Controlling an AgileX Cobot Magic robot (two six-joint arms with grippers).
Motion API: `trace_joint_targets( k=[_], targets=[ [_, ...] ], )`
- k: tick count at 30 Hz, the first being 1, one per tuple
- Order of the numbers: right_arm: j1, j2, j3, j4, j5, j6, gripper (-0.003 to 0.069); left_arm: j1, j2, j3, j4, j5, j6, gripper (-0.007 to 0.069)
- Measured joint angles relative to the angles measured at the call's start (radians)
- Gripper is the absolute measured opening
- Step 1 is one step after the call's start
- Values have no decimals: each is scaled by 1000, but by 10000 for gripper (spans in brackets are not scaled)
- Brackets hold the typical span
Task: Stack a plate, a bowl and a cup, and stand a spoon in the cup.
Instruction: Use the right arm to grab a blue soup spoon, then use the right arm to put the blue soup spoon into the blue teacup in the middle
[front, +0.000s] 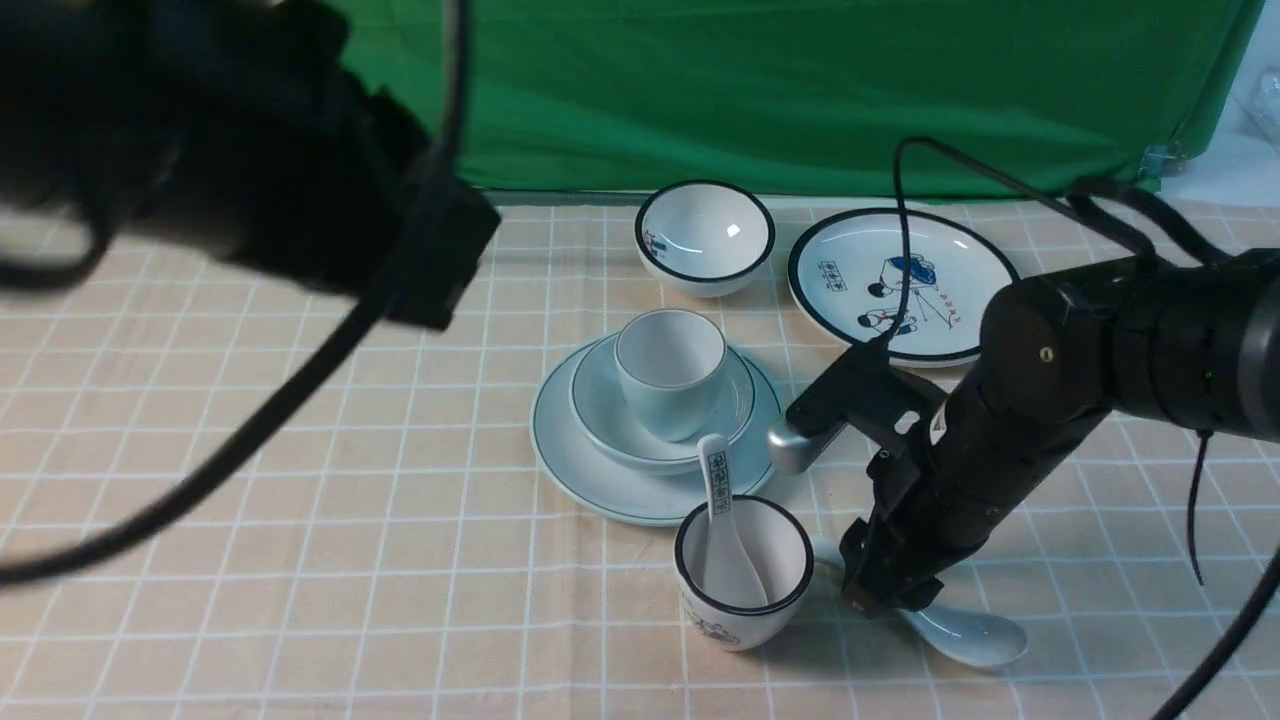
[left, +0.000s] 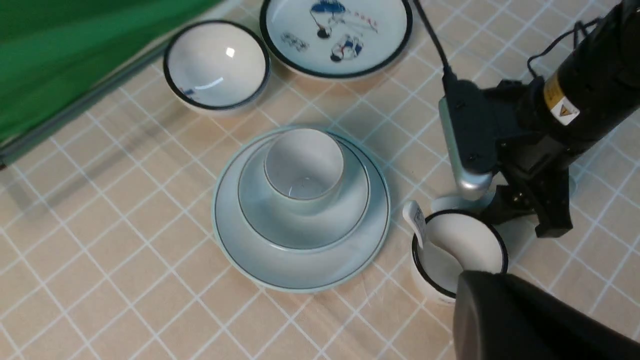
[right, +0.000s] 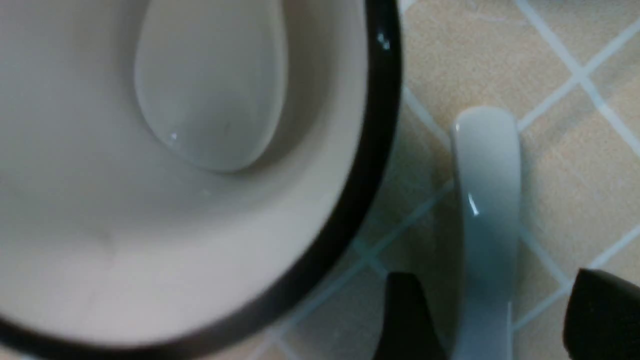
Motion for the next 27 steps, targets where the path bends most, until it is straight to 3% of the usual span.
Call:
trace_joint_targets(
  k=[7, 10, 11, 12, 13, 15, 20, 23, 27],
  targets=[
    [0, 55, -11, -3, -25, -20, 430, 0, -232, 286, -1, -228, -19, 1],
    [-1, 63, -18, -12, -26, -20, 360, 0, -279, 343, -12, -266, -19, 1],
    [-4, 65, -20, -21, -26, -21, 301, 0, -291, 359, -17, -272, -19, 1],
    [-4, 65, -20, -21, -26, -21, 292, 0, -292, 360, -17, -273, -19, 1],
    [-8, 65, -23, -29, -22, -20, 205, 0, -296, 364, -22, -274, -19, 1],
    [-9, 58, -23, -27, -8, -18, 158, 0, -296, 364, -26, -274, -19, 1],
    [-7, -70, -13, -33, 58, 54, 163, 0, -296, 365, -53, -275, -20, 2],
    [-7, -169, -9, -34, -45, 126, 163, 0, -296, 365, -58, -281, -20, 2],
    [-2, -265, 39, 53, -446, 179, 163, 0, -296, 366, -61, -298, -20, 2]
  ],
)
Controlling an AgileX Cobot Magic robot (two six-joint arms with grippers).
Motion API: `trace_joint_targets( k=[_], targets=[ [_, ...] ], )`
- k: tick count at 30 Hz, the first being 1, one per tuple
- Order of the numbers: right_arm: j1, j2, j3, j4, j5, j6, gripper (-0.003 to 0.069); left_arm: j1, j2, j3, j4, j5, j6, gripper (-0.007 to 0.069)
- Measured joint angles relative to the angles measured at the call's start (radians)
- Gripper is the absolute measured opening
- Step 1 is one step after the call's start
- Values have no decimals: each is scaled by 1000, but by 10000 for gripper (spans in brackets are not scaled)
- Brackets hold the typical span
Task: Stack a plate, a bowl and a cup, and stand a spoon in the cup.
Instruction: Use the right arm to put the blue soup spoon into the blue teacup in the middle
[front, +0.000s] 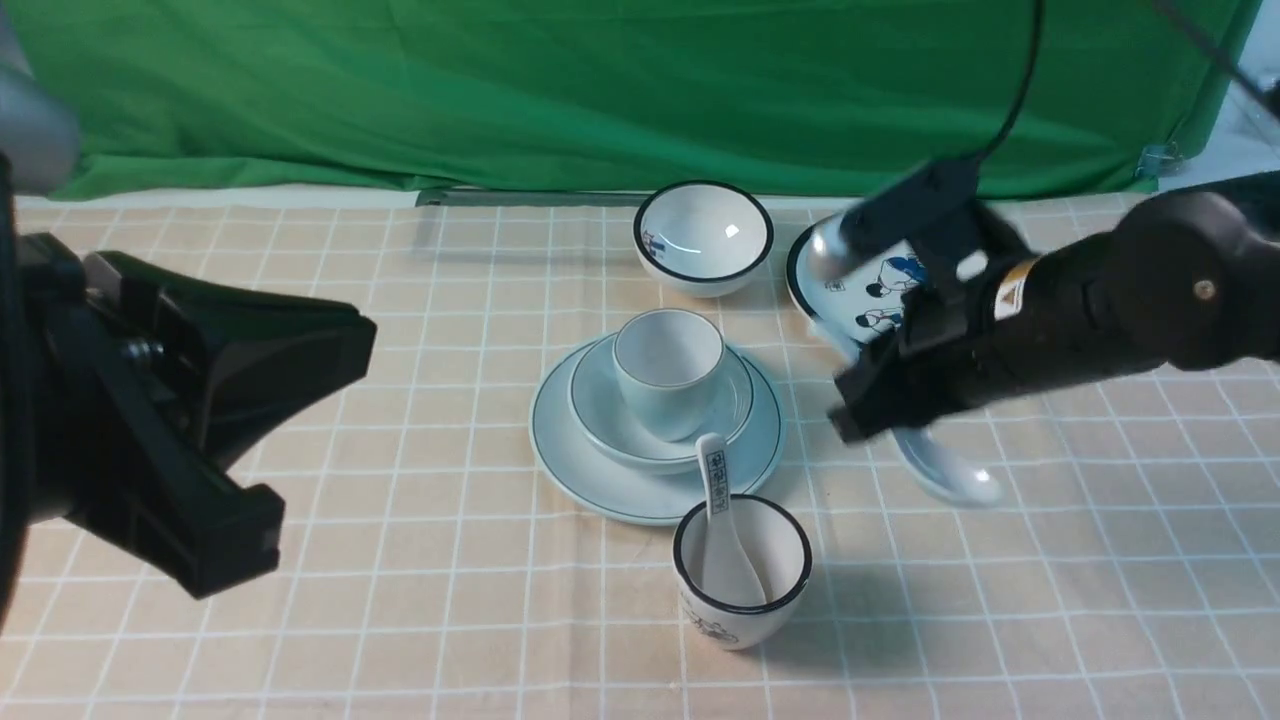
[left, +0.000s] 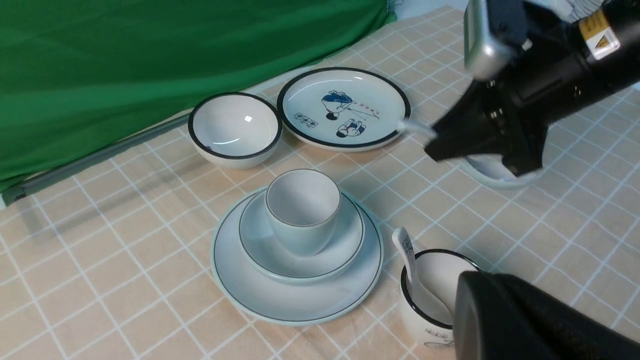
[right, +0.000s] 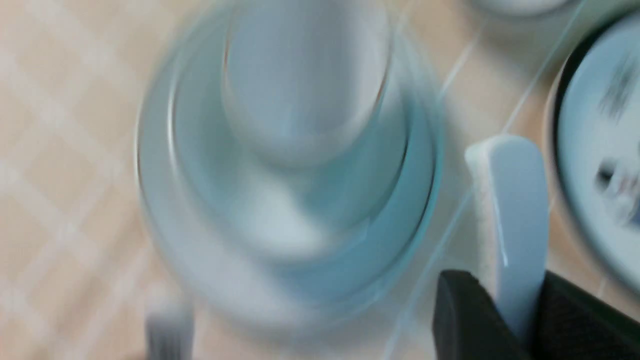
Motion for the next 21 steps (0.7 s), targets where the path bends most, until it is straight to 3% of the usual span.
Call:
trace_joint_targets(
  k=[3, 5, 7, 9, 13, 21],
  targets=[
    [36, -2, 36, 60, -350, 37, 163, 0, 0, 0, 0, 0, 0, 2],
    [66, 21, 43, 52, -495, 71, 163, 0, 0, 0, 0, 0, 0, 2],
    [92, 49, 45, 8, -610, 102, 163, 0, 0, 0, 0, 0, 0, 2],
    [125, 111, 47, -120, -795, 196, 163, 0, 0, 0, 0, -1, 0, 2],
    [134, 233, 34, -233, -934, 343, 163, 0, 0, 0, 0, -3, 0, 2],
    [134, 408, -28, -291, -1015, 452, 163, 0, 0, 0, 6, -3, 0, 2]
  ],
)
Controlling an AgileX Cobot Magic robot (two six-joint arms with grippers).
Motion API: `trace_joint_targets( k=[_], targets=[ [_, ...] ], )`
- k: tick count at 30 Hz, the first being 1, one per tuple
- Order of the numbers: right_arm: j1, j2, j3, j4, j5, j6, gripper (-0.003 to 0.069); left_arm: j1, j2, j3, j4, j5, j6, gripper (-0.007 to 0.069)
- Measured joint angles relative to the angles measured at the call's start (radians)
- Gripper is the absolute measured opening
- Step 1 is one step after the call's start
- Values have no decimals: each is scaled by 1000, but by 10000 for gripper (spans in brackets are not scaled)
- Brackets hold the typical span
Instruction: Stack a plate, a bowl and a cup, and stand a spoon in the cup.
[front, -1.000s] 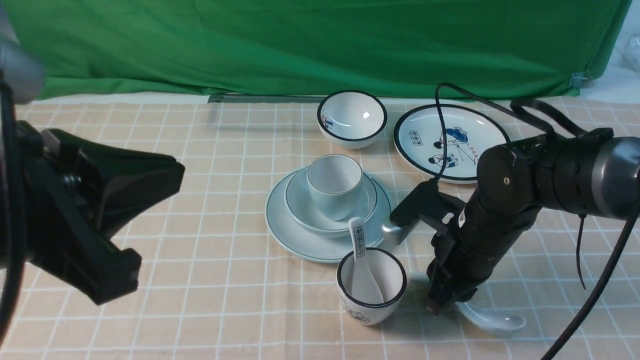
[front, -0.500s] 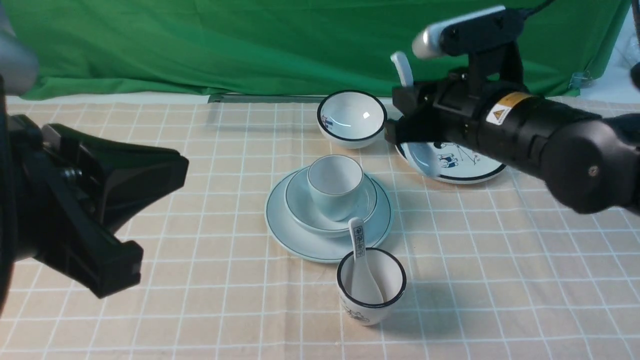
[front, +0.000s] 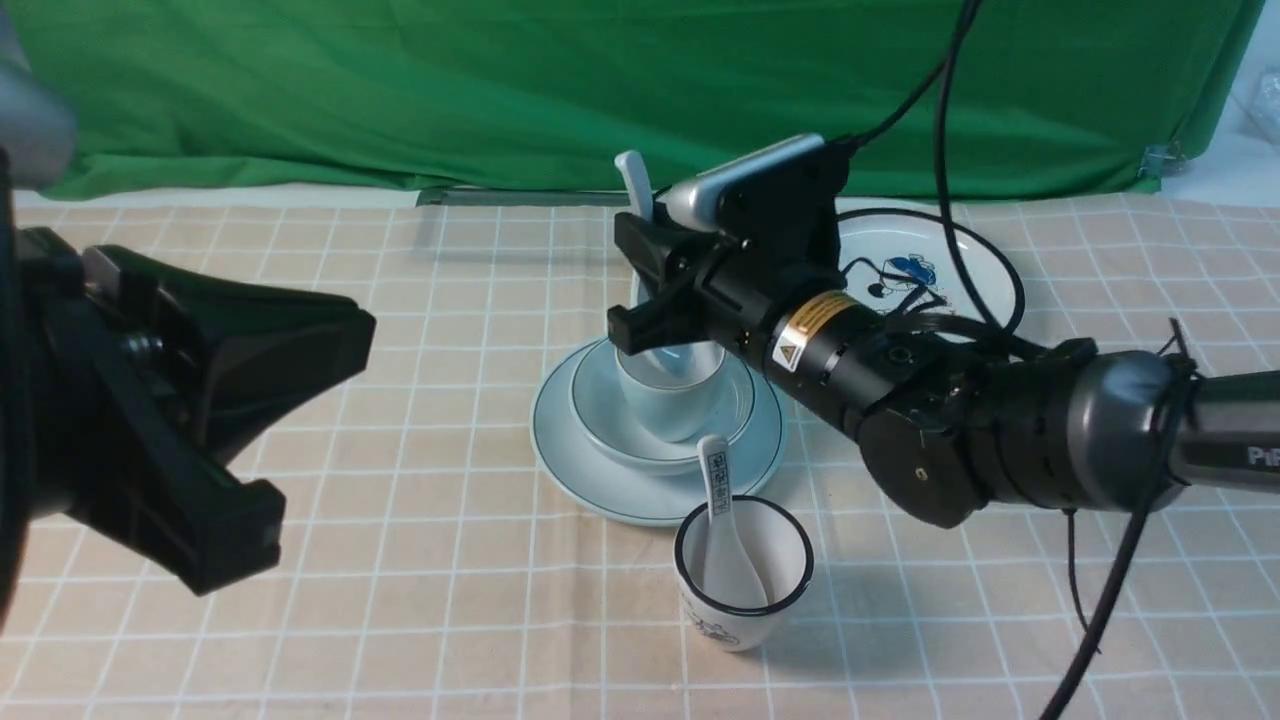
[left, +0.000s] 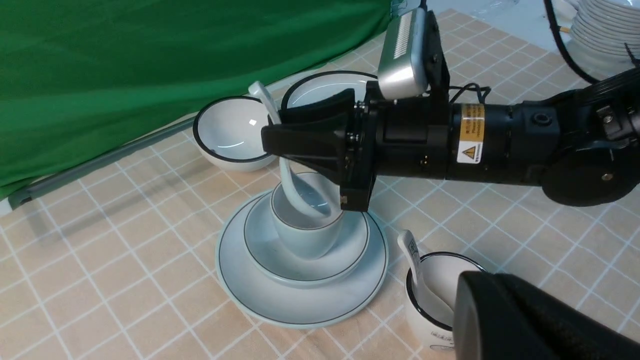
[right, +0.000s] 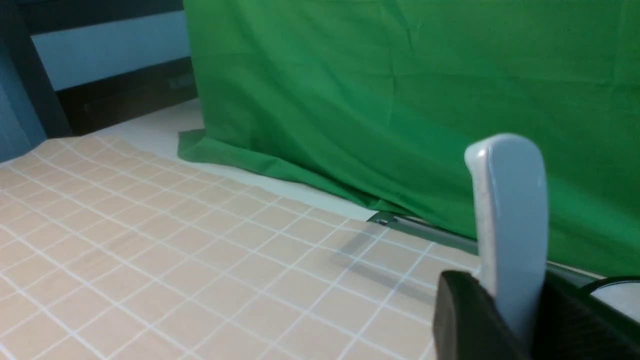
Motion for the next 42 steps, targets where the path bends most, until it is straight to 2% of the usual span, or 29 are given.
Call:
trace_joint_targets(
  k=[8, 13, 15, 17, 25, 26, 28, 29, 32, 37, 42],
  targets=[
    [-1, 70, -9, -4, -38, -58, 164, 0, 0, 0, 6, 0, 0, 2],
    [-1, 98, -12, -4, -39, -74, 258, 0, 0, 0, 8, 0, 0, 2],
    [-1, 98, -12, -4, -36, -74, 342, 0, 0, 0, 8, 3, 0, 2],
    [-1, 88, -10, -3, -31, -74, 385, 0, 0, 0, 8, 14, 0, 2],
    [-1, -173, 107, -3, 109, -73, 407, 0, -126, 17, 10, 12, 31, 2],
    [-1, -226, 127, -3, 162, -73, 401, 0, -164, 31, 10, -2, 33, 2],
    [-1, -435, 188, -3, 359, -71, 340, 0, -318, 120, 4, -85, 44, 2],
    [-1, -451, 192, -3, 377, -71, 340, 0, -318, 129, 3, -85, 45, 2],
    [-1, -715, 259, -3, 713, -74, 199, 0, -481, 330, 1, -237, 51, 2],
    [-1, -970, 361, -3, 1050, -74, 38, 0, -583, 550, -11, -481, 53, 2],
    [-1, -1118, 424, -3, 1149, -6, 20, 0, -586, 642, 16, -595, 53, 2]
  ],
)
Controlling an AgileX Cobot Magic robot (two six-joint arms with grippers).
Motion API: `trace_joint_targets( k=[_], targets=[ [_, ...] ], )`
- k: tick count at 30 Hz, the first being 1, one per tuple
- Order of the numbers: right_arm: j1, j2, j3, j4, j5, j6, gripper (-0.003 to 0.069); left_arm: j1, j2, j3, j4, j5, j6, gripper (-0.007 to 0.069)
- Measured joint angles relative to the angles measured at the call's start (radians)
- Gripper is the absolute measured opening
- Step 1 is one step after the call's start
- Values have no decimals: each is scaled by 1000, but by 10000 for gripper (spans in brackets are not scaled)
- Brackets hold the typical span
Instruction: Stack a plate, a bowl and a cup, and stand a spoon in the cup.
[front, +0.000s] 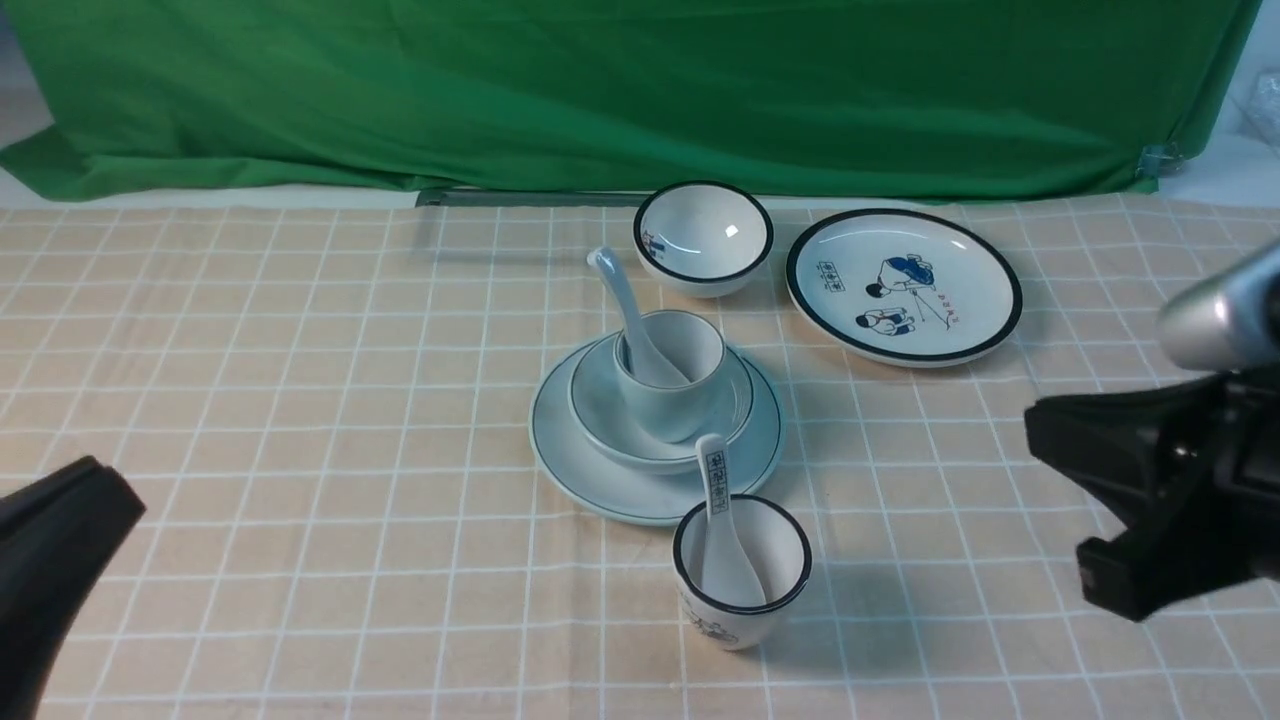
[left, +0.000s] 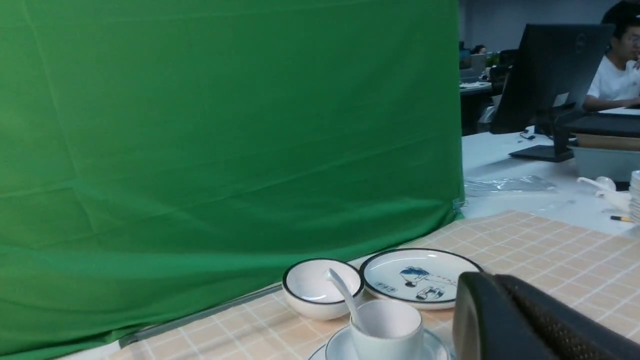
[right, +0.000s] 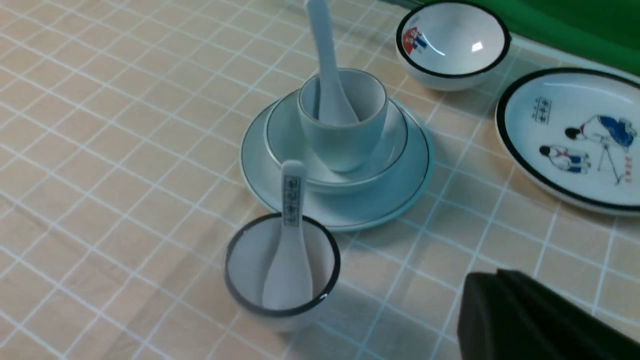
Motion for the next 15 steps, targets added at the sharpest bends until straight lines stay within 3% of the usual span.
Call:
trace_joint_targets(
  k=[15],
  targets=[
    [0, -105, 14, 1, 71, 58, 34, 0, 0, 118, 23, 75, 2, 2]
  ],
)
